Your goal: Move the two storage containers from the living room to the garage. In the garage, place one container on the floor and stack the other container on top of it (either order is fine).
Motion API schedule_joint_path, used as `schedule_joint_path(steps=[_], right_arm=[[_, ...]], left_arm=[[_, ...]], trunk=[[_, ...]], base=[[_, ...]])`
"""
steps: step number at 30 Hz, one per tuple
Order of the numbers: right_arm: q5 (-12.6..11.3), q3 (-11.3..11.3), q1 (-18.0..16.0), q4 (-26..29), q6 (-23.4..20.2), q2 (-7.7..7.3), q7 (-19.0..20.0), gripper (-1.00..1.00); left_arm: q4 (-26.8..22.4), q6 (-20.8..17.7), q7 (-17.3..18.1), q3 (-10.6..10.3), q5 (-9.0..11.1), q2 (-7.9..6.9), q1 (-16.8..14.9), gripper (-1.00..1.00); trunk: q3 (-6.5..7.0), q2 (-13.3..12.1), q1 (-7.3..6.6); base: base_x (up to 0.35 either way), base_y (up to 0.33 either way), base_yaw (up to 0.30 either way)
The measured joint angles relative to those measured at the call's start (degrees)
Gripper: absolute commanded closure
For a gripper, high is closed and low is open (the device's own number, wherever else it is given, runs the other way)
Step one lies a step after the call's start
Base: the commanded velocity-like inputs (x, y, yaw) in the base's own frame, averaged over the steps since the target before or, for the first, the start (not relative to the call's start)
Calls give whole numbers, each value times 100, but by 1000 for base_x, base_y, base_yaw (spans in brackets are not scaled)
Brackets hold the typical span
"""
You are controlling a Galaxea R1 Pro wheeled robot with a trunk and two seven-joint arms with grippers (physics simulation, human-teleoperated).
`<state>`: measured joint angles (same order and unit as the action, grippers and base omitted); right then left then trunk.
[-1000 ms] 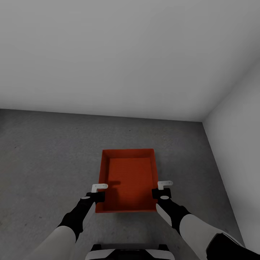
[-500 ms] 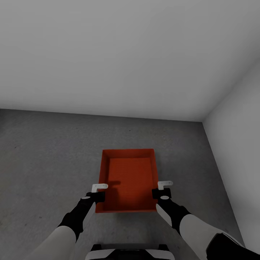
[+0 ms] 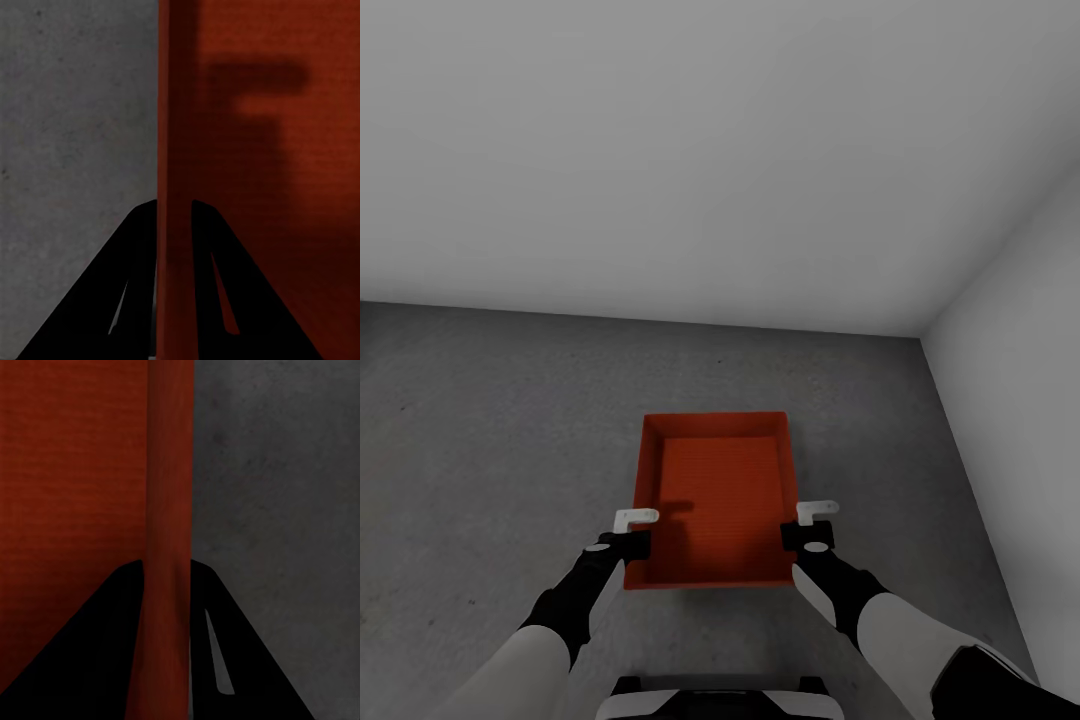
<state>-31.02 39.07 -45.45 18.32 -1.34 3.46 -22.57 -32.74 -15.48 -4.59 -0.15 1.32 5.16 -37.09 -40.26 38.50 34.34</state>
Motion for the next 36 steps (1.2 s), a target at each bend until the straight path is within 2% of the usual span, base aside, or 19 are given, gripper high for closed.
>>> schedule_joint_path(steps=[36], right_arm=[[4, 0, -1, -19, 42, 11, -5, 100]], left_arm=[[1, 29, 16, -12, 0, -9, 1, 100]], trunk=[[0, 0, 0]], base=[[57, 0, 0]])
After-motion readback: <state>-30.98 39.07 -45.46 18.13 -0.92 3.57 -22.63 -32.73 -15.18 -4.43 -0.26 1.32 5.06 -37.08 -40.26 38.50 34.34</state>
